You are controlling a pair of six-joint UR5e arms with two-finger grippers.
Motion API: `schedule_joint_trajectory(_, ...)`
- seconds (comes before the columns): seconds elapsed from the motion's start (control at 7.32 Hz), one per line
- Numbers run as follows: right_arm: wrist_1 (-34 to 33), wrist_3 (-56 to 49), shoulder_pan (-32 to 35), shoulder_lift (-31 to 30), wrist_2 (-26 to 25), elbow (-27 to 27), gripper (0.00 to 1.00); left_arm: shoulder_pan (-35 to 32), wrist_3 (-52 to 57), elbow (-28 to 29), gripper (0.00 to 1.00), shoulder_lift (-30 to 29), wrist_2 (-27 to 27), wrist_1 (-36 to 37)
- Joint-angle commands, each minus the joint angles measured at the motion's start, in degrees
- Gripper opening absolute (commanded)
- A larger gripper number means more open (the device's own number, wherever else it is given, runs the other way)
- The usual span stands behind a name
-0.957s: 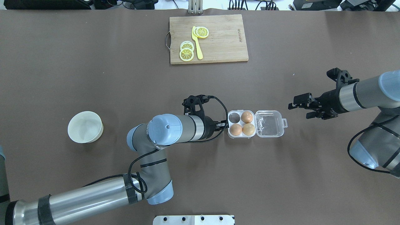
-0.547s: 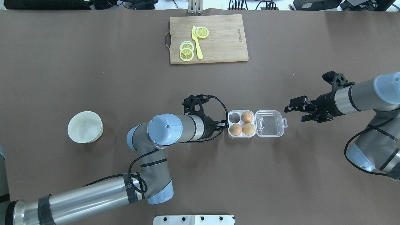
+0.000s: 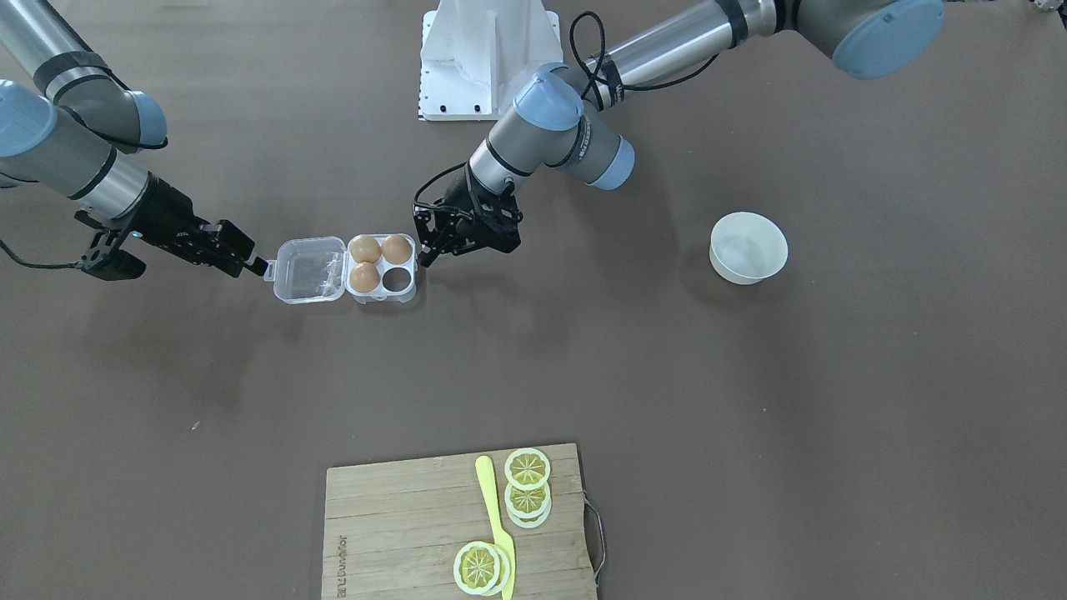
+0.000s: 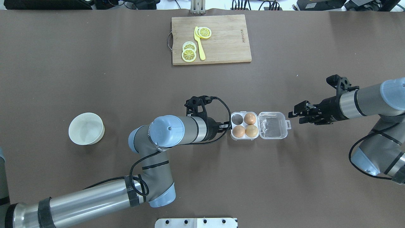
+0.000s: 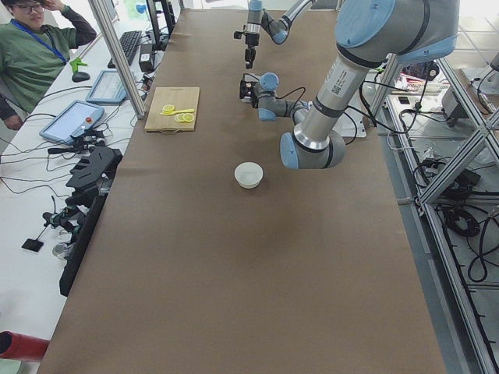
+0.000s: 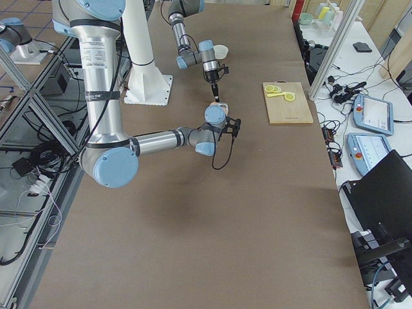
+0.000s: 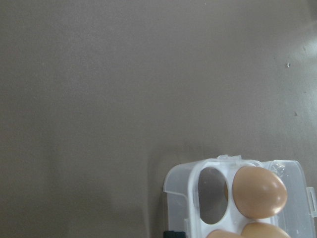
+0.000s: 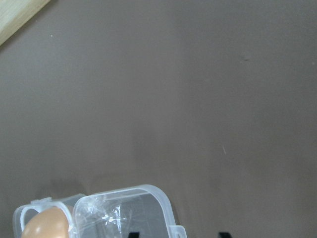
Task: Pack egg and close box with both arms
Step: 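Raise the left gripper off the box while the right gripper reaches the open lid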
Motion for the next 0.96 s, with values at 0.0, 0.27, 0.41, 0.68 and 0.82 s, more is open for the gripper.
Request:
schedule_joint_trajectory(0.0, 0.2, 0.0, -1.5, 0.1, -1.8, -0.1, 0.58, 0.0, 0.0, 0.0, 0.00, 0.0, 0.0, 0.0)
schedule_joint_trajectory(0.27, 0.2, -0.1, -1.9, 0.2, -2.0, -0.2, 0.52, 0.0, 0.1, 0.0, 0.00, 0.0, 0.0, 0.0)
schedule_joint_trajectory(0.41, 0.2, -0.1, -2.4, 0.2, -2.3, -0.2, 0.49, 0.0, 0.1, 0.0, 0.00, 0.0, 0.0, 0.0)
schedule_joint_trajectory(0.68, 0.4, -0.3, -2.9, 0.1, -2.7, -0.2, 0.48, 0.0, 0.1, 0.0, 0.00, 0.0, 0.0, 0.0)
schedule_joint_trajectory(0.82, 2.6, -0.2, -3.0, -0.1, -2.8, -0.9, 0.44, 0.0, 0.1, 0.0, 0.00, 0.0, 0.0, 0.0)
